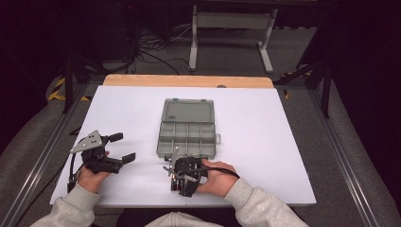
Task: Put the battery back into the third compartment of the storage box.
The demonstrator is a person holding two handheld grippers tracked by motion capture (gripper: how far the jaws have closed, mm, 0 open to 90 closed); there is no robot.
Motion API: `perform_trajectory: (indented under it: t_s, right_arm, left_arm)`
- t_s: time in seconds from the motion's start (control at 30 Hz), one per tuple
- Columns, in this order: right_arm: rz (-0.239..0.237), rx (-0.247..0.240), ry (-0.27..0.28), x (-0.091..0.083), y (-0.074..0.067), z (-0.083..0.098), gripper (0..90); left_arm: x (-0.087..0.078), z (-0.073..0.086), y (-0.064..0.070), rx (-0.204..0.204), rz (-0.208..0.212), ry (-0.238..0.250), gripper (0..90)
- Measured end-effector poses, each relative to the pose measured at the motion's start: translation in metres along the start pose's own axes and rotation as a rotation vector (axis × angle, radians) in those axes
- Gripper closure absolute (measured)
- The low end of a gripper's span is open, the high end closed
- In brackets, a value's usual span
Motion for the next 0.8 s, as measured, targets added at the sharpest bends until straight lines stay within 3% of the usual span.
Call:
perform_trajectory:
  t_s: [0.3, 0.63, 0.8]
  right_arm:
    - [0.015, -0.008, 0.006, -0.002, -0.001, 0.0, 40.5]
    - [0.005, -0.014, 0.006, -0.004, 0.0, 0.001, 40.9]
    - [0.016, -0.023, 0.01, -0.014, 0.002, 0.001, 40.9]
  left_arm:
    - [0.0, 0.0, 0.0, -0.006, 0.0, 0.0, 2.0]
    - [0.0, 0.0, 0.0, -0.008, -0.002, 0.003, 2.0]
    - [0.0, 0.0, 0.0, -0.005, 0.0, 0.0, 2.0]
Point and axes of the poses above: each handheld gripper's, and its own axes: x roughly forward along the jaws, z roughly out of its underside, y roughly to its right, the point moved 1 cm from there along x, roughly forward along the jaws, and after that the axes turned 5 degrees about -y, right-handed, at the moved point
